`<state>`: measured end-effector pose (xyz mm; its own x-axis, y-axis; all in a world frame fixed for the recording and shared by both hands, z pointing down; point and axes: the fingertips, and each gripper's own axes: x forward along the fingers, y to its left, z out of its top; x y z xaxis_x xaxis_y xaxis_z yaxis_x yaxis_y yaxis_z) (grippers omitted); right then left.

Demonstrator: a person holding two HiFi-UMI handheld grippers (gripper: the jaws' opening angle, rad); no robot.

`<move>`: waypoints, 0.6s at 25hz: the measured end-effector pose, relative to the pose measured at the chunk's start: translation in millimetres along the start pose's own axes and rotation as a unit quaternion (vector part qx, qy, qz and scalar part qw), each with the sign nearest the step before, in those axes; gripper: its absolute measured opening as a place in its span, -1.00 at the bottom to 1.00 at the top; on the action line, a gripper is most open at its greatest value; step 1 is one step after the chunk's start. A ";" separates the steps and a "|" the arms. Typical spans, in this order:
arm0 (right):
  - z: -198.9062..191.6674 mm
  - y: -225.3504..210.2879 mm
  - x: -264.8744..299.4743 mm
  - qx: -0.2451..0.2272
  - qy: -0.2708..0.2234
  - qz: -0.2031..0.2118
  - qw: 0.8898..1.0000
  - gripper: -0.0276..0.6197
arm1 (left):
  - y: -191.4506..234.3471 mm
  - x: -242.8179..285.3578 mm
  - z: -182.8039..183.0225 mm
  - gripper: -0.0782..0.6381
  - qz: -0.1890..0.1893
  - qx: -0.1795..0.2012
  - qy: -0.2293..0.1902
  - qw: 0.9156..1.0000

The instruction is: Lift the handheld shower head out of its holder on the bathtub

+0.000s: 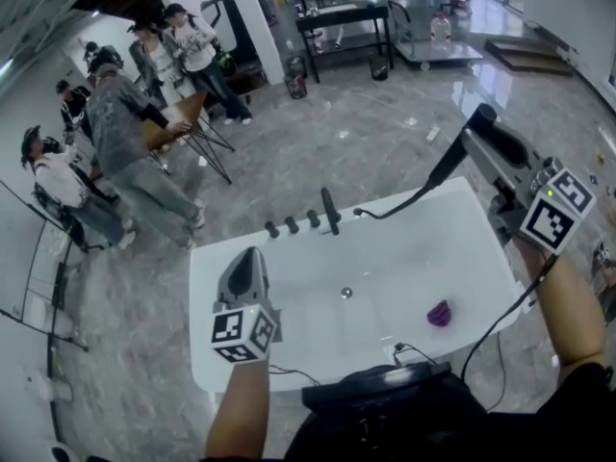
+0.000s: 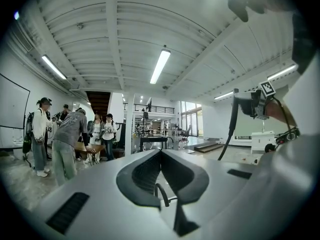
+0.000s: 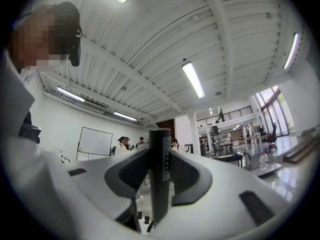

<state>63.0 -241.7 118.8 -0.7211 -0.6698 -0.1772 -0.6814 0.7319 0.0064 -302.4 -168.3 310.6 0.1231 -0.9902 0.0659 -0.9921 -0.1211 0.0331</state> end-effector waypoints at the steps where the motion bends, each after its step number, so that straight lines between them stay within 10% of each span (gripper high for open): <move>1: -1.5 -0.5 0.7 0.002 0.000 0.000 1.000 -0.49 | 1.6 -1.5 -0.9 -0.76 0.002 -0.001 0.001 1.000; 15: -2.9 -0.5 4.2 0.001 -0.004 0.005 1.000 -0.49 | 0.4 -11.3 4.9 -0.76 0.009 -0.001 0.001 1.000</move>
<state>60.0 -245.2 120.9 -0.7263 -0.6618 -0.1860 -0.6743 0.7384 0.0057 -304.3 -157.5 305.0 0.1055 -0.9921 0.0682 -0.9940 -0.1034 0.0343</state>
